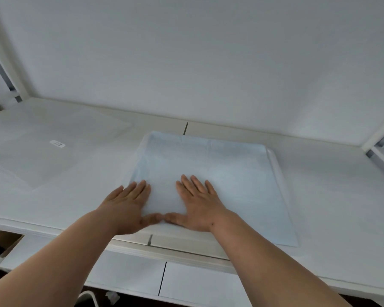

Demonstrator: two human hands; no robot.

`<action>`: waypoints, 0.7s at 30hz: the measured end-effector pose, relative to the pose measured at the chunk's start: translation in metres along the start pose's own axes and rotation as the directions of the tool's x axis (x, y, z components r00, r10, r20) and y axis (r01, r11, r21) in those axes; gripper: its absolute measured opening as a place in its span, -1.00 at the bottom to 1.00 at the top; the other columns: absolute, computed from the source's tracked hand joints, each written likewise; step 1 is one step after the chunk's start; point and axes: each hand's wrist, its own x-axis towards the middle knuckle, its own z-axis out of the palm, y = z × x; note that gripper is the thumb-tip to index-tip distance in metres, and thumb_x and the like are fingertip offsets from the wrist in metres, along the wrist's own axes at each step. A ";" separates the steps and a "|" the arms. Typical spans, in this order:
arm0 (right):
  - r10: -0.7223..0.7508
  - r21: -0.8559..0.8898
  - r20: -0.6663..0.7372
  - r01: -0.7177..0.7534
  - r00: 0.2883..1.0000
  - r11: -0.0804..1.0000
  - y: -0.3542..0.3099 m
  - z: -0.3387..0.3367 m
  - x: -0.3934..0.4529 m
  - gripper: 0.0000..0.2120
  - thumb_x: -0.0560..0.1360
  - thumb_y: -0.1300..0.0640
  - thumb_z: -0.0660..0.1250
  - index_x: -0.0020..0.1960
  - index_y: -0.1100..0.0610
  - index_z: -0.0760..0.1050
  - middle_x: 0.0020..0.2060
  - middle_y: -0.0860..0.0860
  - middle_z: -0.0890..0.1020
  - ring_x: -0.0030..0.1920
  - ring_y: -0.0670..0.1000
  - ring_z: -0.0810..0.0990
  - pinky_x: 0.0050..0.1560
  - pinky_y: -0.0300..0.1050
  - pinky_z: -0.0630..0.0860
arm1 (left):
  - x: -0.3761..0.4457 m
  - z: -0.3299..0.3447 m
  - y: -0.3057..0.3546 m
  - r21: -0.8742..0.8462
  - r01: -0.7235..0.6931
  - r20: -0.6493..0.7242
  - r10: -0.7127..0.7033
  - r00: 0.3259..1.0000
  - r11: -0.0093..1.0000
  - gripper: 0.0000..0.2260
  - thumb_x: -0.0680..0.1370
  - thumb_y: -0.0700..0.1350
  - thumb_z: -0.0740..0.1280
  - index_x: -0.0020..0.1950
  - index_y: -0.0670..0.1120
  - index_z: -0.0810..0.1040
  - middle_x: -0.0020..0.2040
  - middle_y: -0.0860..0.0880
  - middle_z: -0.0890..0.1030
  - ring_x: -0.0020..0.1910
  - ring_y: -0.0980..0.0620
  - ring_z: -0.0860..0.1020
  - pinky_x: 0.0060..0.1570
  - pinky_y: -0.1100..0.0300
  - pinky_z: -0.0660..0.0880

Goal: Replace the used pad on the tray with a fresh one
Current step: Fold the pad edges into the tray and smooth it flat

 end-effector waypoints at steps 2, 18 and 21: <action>-0.003 -0.005 0.010 0.003 1.000 1.000 0.008 -0.001 -0.005 0.03 0.35 -0.58 -0.02 0.59 -0.02 -0.26 0.56 -0.10 -0.29 0.54 -0.04 -0.35 0.51 0.13 -0.32 | 0.000 -0.005 0.001 -0.009 0.007 0.025 -0.006 1.000 1.000 0.32 -0.10 0.62 -0.49 0.57 0.00 -0.28 0.59 0.05 -0.25 0.56 0.07 -0.20 0.51 0.08 -0.20; 0.131 0.126 0.091 -0.142 0.987 0.982 0.079 -0.003 -0.065 -0.03 0.39 -0.42 0.25 0.57 -0.16 -0.21 0.55 -0.14 -0.29 0.53 -0.07 -0.36 0.51 0.02 -0.34 | 0.005 -0.020 0.025 -0.003 0.129 -0.005 -0.129 0.992 0.992 -0.13 0.40 0.38 0.27 0.58 0.09 -0.02 0.60 0.12 -0.07 0.57 0.06 -0.02 0.51 -0.05 -0.14; 0.135 0.121 0.095 -0.146 0.986 0.982 0.079 -0.003 -0.065 -0.03 0.39 -0.43 0.24 0.57 -0.16 -0.22 0.55 -0.14 -0.30 0.53 -0.07 -0.37 0.51 0.05 -0.34 | 0.010 -0.022 0.068 -0.080 -0.051 -0.096 0.043 0.994 0.996 -0.27 0.51 0.15 0.25 0.59 0.07 -0.03 0.60 0.08 -0.09 0.57 0.05 -0.06 0.53 0.02 -0.11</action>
